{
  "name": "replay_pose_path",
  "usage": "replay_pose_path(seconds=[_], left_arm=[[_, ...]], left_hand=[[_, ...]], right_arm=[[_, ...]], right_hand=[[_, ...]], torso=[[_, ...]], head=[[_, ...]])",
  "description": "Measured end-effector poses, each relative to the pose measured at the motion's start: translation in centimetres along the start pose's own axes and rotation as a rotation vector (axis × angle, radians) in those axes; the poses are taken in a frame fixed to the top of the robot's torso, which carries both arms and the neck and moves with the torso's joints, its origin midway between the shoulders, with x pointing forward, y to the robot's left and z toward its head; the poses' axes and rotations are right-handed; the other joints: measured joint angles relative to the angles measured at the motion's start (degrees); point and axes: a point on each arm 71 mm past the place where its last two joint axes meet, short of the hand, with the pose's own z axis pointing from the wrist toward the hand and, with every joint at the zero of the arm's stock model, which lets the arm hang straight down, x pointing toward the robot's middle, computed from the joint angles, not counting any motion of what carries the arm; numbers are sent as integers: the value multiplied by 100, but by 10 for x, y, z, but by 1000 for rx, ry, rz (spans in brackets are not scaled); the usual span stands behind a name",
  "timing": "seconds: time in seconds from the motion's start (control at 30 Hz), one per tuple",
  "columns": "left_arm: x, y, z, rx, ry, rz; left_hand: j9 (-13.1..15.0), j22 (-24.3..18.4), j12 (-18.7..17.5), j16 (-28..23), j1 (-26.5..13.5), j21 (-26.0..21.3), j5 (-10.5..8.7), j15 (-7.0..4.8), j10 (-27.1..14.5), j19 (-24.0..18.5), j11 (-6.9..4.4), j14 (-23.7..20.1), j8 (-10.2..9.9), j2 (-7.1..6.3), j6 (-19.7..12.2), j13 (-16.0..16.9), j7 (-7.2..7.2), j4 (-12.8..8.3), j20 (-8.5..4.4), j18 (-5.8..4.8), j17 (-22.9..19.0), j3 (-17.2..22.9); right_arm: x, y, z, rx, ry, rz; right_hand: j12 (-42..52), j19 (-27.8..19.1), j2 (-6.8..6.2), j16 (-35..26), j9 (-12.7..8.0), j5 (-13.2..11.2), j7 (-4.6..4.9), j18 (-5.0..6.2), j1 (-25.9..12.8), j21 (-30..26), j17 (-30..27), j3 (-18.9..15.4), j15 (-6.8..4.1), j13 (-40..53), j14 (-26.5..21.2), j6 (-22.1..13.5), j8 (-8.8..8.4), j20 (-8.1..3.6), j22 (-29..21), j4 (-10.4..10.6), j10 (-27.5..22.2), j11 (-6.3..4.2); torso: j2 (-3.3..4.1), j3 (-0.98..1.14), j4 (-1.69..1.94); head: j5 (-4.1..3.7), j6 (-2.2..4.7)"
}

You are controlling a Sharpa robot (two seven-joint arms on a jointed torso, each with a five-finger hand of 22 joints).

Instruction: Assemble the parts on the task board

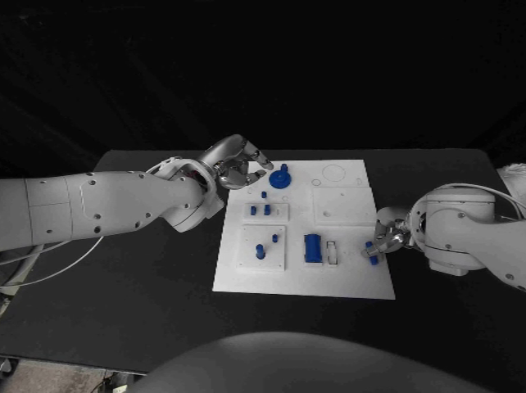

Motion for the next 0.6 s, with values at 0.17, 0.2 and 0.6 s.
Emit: replay_pose_path(seconds=[0.17, 0.2, 0.6], left_arm=[[0, 0, 0, -1, 0, 0], [0, 0, 0, -1, 0, 0], [1, -1, 1, 0, 3, -1]], left_hand=[[0, 0, 0, 0, 0, 0, 0, 0, 0, 0, 0, 0, 0, 0, 0, 0, 0, 0, 0, 0, 0, 0], [0, 0, 0, 0, 0, 0, 0, 0, 0, 0, 0, 0, 0, 0, 0, 0, 0, 0, 0, 0, 0, 0], [-1, 0, 0, 0, 0, 0, 0, 0, 0, 0, 0, 0, 0, 0, 0, 0, 0, 0, 0, 0, 0, 32]], right_arm=[[0, -1, 1, -2, 4, 11], [1, -1, 1, -4, 6, 13], [1, -7, 3, -17, 24, 92]], right_hand=[[0, 0, -39, 0, 211, 711, 26, 0, 84, -82, 0, 257, 0, 0, 0, -26, 0, 0, 0, -186, 0, 0], [0, 0, -52, 0, 325, 875, 46, 0, 96, -86, 0, 332, 0, 0, 0, -46, 0, 0, 0, -216, 0, 0], [0, -18, -228, 0, 614, 1646, 121, 0, 117, -246, -1, 698, 22, 0, 21, -120, 0, 21, 0, -284, 0, 43]], torso=[[0, 0, 1], [0, 0, 0], [1, 0, 0]], head=[[12, 0], [14, 0], [20, 0]])
